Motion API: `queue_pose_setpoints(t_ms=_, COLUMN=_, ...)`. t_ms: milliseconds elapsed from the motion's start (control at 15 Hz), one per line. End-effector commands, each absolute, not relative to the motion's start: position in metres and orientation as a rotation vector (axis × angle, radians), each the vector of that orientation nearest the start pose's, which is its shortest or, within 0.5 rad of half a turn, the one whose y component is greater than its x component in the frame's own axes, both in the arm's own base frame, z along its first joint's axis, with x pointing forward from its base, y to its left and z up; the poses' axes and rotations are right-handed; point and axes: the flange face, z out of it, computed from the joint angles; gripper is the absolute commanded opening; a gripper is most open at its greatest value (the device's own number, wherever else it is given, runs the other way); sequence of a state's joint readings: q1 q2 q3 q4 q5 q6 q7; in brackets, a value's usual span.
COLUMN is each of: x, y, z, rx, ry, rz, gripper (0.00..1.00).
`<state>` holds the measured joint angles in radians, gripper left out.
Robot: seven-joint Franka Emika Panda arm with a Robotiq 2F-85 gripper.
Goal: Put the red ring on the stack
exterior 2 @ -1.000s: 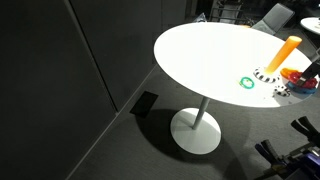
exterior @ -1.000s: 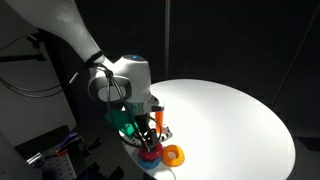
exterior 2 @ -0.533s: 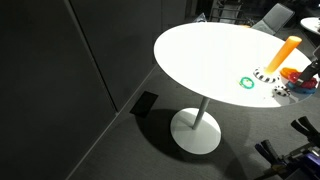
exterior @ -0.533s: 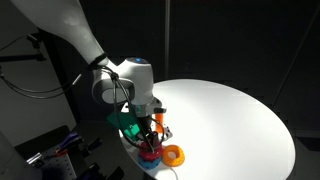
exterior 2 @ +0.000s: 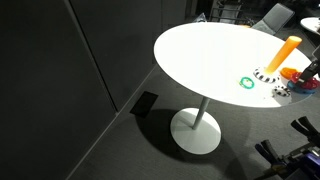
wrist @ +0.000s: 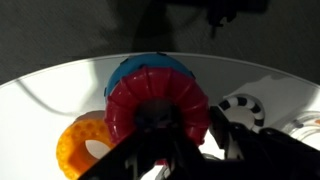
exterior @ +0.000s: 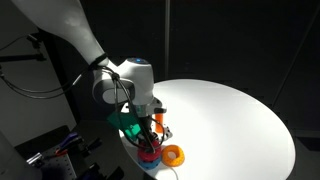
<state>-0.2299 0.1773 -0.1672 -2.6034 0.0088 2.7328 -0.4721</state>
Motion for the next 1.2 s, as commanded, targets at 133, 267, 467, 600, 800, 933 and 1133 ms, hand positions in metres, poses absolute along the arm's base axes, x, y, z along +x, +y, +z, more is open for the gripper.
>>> queue_pose_setpoints(t_ms=133, x=0.398, y=-0.177, z=0.217, rx=-3.166, ry=-0.121, rz=0.080, gripper=0.11)
queue_pose_setpoints(t_ms=267, x=0.400, y=-0.178, z=0.232, rx=-3.167, ry=-0.126, rz=0.092, gripper=0.11)
queue_pose_setpoints(t_ms=467, x=0.403, y=-0.176, z=0.256, rx=-3.160, ry=-0.147, rz=0.115, gripper=0.11)
queue_pose_setpoints(t_ms=600, x=0.406, y=-0.175, z=0.274, rx=-3.160, ry=-0.160, rz=0.121, gripper=0.11)
queue_pose_setpoints(t_ms=800, x=0.414, y=-0.173, z=0.301, rx=-3.154, ry=-0.174, rz=0.122, gripper=0.11)
queue_pose_setpoints(t_ms=933, x=0.419, y=-0.172, z=0.317, rx=-3.158, ry=-0.179, rz=0.108, gripper=0.11)
queue_pose_setpoints(t_ms=1133, x=0.428, y=-0.168, z=0.342, rx=-3.160, ry=-0.193, rz=0.082, gripper=0.11)
